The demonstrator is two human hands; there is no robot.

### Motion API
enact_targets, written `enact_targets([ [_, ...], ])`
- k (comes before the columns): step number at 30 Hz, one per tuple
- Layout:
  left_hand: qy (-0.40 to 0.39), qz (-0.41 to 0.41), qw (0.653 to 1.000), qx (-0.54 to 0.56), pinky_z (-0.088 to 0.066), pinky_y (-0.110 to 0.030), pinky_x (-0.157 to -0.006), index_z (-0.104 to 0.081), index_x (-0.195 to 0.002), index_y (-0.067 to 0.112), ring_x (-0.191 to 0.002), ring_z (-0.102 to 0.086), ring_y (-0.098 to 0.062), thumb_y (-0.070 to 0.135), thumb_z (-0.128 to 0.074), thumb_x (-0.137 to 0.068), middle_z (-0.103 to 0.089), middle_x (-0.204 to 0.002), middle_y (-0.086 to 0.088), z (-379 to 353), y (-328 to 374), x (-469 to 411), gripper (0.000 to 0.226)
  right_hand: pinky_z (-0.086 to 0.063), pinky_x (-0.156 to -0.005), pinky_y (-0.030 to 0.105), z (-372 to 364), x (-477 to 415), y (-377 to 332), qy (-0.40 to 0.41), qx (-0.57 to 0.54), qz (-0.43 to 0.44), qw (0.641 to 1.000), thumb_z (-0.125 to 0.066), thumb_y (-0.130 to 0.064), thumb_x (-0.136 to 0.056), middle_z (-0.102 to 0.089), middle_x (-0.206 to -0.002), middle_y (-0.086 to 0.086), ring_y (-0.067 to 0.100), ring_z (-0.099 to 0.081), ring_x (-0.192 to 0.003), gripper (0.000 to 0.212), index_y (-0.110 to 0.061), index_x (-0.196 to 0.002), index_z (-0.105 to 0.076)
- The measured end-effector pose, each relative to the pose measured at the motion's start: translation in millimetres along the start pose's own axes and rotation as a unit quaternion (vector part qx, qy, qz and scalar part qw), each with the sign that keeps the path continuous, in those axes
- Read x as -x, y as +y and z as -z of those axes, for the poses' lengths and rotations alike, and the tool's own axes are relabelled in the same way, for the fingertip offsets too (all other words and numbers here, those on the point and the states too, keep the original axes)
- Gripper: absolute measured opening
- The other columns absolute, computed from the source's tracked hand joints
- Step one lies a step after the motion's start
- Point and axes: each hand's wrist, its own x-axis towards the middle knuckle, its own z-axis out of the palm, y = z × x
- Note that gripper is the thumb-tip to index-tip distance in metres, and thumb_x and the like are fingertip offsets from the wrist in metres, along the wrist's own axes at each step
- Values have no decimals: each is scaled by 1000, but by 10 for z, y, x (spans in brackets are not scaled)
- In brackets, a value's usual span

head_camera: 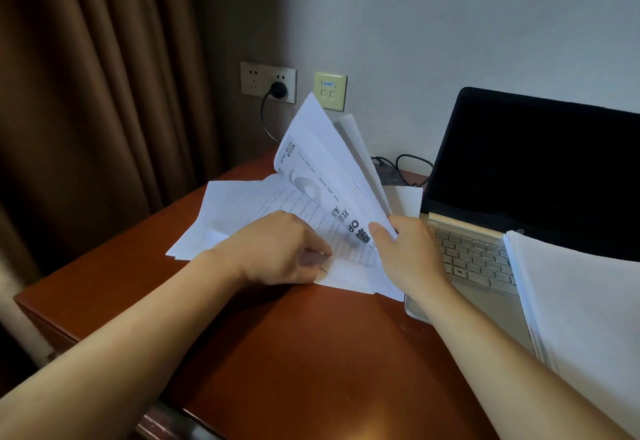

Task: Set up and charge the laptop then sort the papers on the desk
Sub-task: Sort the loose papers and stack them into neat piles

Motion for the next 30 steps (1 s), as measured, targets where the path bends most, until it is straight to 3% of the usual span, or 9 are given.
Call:
enact_targets([
  [5,14,-20,999,-24,-46,-23,-88,-70,-128,29,-106,-64,-18,34,-61,-84,-72,-119,4,-42,-26,-4,45,-16,-56,31,-10,-11,15,-16,-7,10,1000,-55,-29,-95,-23,-61,4,18,-21,-55,46,-8,-63,-31],
  [9,43,-29,997,-59,-49,-28,-85,-73,-119,28,-102,-67,-20,38,-58,-97,-74,-112,4,-38,-52,-33,29,-19,-53,30,-12,-7,2,-49,-25,17,998,-55,-33,-95,-29,-59,5,17,-24,-53,46,2,-68,-40],
  [12,70,-22,995,-69,-52,-33,-75,-77,-110,31,-89,-70,-24,40,-52,-93,-77,-101,2,-22,-58,-104,31,-18,-51,29,7,12,-44,-72,-25,28,997,-57,-31,-93,-27,-56,0,15,-22,-51,44,-5,-62,-39],
  [15,90,-18,992,-82,-51,-32,-78,-78,-107,33,-91,-69,-22,38,-64,-96,-77,-104,8,92,-69,-293,18,-19,-50,28,41,36,-107,-79,-50,30,995,-59,-34,-93,-22,-54,-6,12,-21,-49,47,-16,-59,-32],
  [19,171,-47,980,-91,-42,-27,-79,-78,-98,31,-87,-67,-18,41,-71,-91,-76,-97,10,245,-6,-579,14,-25,-41,20,65,32,-122,-89,-114,3,989,-70,-43,-87,-33,-53,-3,11,-29,-45,47,-8,-63,-50],
  [23,325,-52,937,-118,-35,-46,-100,-75,-107,30,-120,-55,-27,43,-76,-86,-68,-118,2,110,97,-747,25,-28,-48,28,110,-68,-72,-43,-82,-42,995,-62,-23,-92,-42,-55,0,13,-35,-47,31,-9,-66,-53],
  [26,440,71,895,-1,-33,-43,-110,-61,-134,30,-136,-43,-25,45,-71,-87,-51,-144,-3,-16,158,-810,50,-40,-54,33,272,-155,-135,2,-150,-85,985,-61,-21,-94,-57,-67,14,29,-52,-57,26,-1,-78,-60],
  [28,444,154,872,135,-35,-34,-112,-46,-147,29,-138,-41,-18,46,-65,-92,-40,-153,0,6,182,-842,61,-54,-64,38,430,-183,-227,16,-222,-100,970,-63,-21,-95,-70,-82,10,31,-66,-76,15,-10,-88,-69],
  [30,404,230,812,354,-34,-28,-110,-33,-156,28,-136,-41,-11,44,-61,-98,-36,-158,5,131,236,-877,66,-58,-73,34,594,-195,-308,0,-313,-100,944,-64,-19,-95,-75,-91,0,21,-71,-88,7,-21,-97,-71],
])
